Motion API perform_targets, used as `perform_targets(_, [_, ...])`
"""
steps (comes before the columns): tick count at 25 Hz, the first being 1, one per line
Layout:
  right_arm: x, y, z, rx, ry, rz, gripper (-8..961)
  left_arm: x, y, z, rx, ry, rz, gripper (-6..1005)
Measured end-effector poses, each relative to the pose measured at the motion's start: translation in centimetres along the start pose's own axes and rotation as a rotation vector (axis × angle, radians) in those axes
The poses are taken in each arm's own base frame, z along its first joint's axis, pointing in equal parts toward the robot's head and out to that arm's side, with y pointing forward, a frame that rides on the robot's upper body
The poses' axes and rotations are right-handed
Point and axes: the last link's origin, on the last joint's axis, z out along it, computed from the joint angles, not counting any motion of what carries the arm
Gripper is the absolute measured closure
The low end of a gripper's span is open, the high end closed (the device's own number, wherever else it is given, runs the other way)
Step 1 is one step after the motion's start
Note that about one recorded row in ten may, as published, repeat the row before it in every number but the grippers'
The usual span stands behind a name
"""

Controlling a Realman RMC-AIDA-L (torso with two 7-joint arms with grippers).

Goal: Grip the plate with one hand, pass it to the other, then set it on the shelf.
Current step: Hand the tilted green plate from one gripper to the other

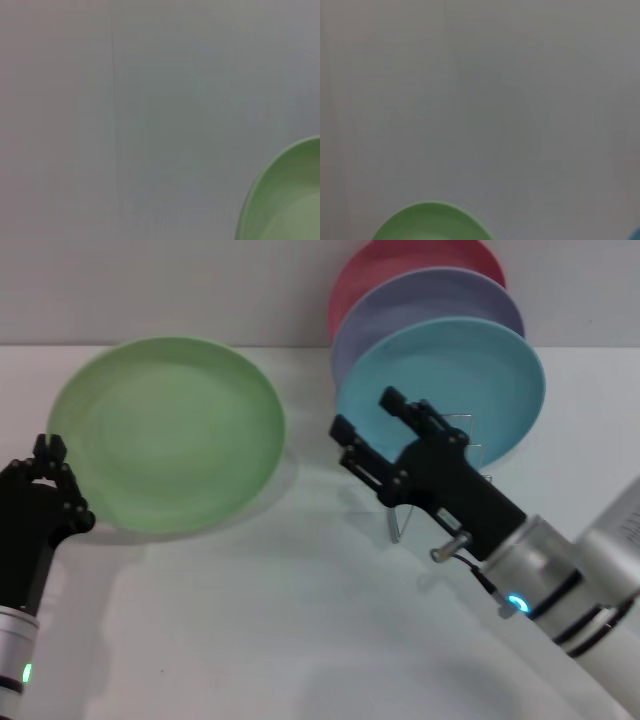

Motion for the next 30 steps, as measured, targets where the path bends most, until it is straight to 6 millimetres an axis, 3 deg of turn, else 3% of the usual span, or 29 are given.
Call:
perform_targets(11, [0.9,0.2,3.8,0.039,0.136,-0.032,211,0.7,2.5,-0.2,0.035,0.001,0.094,930])
perform_targets(30, [1.3,0.6,6.2,0.012,0.219,-0.081,220,1.2,3.8,-0.2,0.064,-0.021,0.124,926])
